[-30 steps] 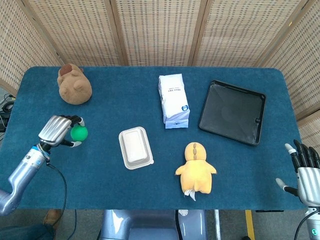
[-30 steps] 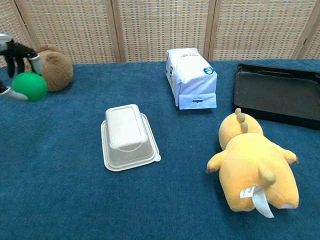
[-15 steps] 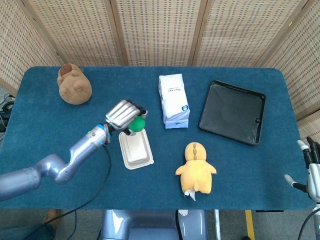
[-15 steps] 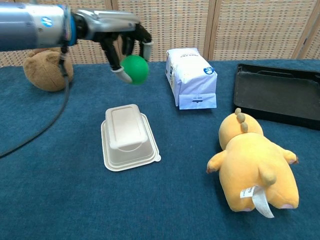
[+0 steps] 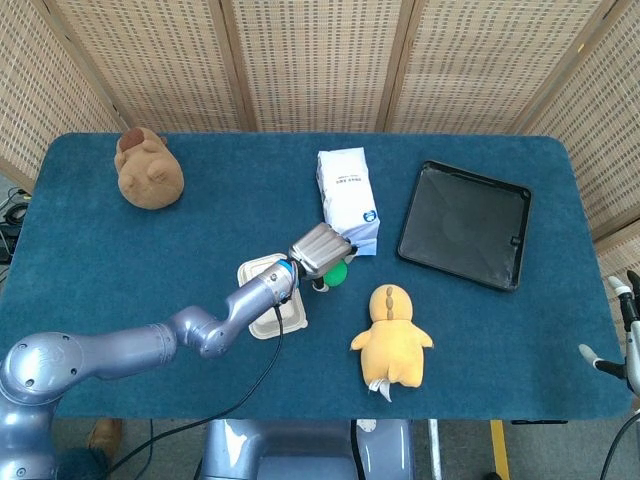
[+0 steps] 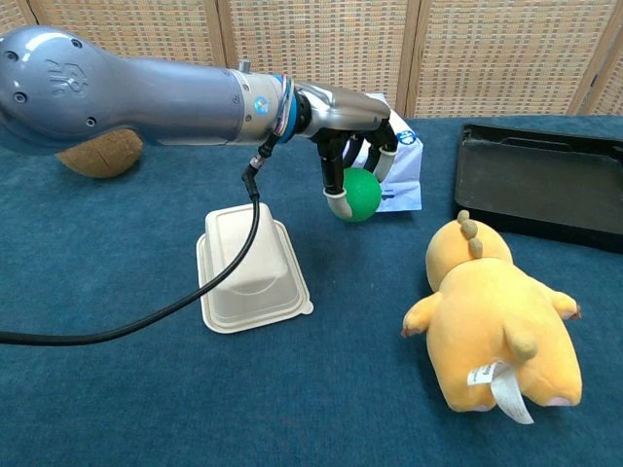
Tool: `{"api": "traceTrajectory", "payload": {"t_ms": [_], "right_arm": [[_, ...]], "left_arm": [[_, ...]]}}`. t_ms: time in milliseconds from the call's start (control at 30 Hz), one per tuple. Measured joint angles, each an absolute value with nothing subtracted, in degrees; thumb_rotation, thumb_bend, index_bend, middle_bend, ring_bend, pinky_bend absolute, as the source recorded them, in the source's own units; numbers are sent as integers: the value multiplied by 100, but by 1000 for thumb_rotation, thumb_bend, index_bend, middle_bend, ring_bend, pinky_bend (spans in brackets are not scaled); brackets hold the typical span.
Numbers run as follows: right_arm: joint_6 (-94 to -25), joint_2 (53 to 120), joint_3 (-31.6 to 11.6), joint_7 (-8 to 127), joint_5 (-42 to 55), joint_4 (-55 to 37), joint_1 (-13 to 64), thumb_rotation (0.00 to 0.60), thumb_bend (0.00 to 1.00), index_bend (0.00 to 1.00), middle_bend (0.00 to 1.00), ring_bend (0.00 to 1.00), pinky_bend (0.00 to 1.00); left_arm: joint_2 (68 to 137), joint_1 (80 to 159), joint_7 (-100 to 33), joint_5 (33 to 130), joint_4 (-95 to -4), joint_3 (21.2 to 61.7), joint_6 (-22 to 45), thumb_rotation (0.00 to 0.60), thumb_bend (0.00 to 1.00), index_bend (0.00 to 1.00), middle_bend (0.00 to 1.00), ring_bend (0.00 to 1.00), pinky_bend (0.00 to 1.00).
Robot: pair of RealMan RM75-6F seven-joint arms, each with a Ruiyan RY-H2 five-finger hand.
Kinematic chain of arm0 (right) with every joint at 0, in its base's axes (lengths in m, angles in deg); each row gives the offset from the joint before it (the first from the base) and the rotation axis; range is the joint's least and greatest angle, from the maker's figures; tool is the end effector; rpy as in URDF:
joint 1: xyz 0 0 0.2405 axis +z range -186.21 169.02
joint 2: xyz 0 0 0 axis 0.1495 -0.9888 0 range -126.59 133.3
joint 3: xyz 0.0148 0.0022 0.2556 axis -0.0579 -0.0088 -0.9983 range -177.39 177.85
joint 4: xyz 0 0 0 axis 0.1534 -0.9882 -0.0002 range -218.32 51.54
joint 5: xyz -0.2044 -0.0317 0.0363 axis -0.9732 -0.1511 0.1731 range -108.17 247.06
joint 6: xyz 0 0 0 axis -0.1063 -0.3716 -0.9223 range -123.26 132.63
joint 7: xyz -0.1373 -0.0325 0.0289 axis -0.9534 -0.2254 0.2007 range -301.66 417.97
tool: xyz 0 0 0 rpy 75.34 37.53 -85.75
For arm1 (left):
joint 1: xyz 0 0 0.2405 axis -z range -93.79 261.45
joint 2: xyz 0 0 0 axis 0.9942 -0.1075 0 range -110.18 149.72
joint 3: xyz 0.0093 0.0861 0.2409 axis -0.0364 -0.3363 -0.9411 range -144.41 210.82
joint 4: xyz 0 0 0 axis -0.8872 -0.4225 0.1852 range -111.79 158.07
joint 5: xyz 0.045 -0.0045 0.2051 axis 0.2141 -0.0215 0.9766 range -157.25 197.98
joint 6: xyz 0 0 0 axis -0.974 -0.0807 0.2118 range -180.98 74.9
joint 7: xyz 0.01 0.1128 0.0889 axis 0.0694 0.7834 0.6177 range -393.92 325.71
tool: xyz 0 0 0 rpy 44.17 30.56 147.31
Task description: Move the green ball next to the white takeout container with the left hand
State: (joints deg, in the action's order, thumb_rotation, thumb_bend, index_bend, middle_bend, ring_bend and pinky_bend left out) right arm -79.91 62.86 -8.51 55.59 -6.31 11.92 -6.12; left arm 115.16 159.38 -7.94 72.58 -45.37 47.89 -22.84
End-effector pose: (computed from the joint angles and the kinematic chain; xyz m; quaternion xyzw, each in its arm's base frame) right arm -0.3279 -0.1860 0.2036 0.5245 -0.3894 0.3576 0.6674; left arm 0.0280 0.4126 -0.0685 -0.8726 -0.2225 -0.3100 0.3048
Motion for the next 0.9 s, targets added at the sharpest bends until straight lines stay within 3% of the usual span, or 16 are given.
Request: {"api": "traceTrajectory", "payload": {"t_ms": [467, 633, 900], "right_arm": [[-8012, 6242, -866, 5673, -573, 1186, -649, 600, 0, 98, 0, 0, 0], [-8002, 6241, -870, 5684, -561, 1178, -644, 600, 0, 98, 0, 0, 0], [-8001, 6236, -870, 5697, -566, 1178, -642, 600, 0, 99, 0, 0, 0]], "left_arm": [[11960, 16426, -279, 6181, -3915, 4144, -2358, 600, 191, 480, 470, 445, 378], [11965, 16494, -204, 5928, -3906, 3976, -2358, 600, 191, 474, 470, 444, 314], [11930, 16587, -28, 5620, -3998, 3747, -2215, 600, 191, 464, 466, 438, 296]]}}
